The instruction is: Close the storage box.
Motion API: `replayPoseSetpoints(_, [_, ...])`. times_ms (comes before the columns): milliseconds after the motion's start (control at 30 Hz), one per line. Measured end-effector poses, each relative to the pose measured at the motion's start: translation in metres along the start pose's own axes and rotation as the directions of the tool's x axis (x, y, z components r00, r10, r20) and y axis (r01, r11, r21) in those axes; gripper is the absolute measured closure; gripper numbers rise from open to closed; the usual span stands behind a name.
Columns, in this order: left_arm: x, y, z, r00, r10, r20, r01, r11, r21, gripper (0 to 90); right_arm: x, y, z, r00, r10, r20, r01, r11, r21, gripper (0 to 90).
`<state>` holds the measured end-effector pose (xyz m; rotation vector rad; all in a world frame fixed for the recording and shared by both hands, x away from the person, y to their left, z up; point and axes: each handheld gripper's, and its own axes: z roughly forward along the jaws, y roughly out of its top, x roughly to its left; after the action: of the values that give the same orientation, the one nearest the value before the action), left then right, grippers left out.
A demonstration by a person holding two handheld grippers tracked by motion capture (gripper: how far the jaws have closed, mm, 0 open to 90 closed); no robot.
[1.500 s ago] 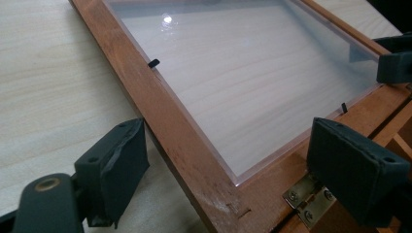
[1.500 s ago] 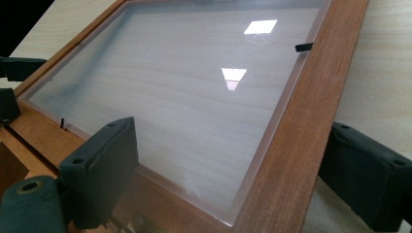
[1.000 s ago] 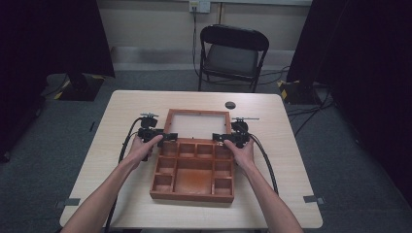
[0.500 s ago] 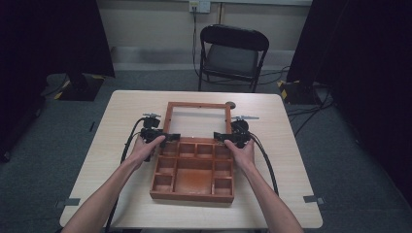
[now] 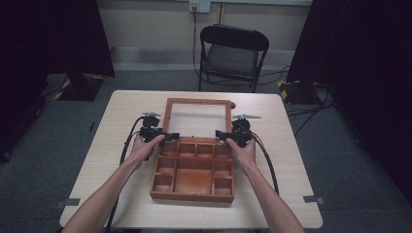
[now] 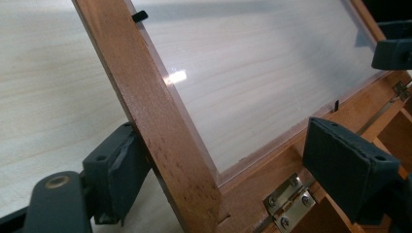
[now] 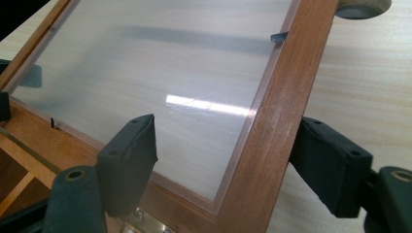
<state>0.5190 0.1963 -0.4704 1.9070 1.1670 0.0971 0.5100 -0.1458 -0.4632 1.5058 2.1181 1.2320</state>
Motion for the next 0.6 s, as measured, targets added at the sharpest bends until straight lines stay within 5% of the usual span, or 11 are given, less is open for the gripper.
replayPoseSetpoints(600, [0.004,0.004,-0.011,0.9997,0.017,-0.017,-0.018,0.9989,-0.044,34.1,-0.003,0.006,-0.011,0.9986,0.041,-0.033,-0.043,0.997,-0.063,36.9])
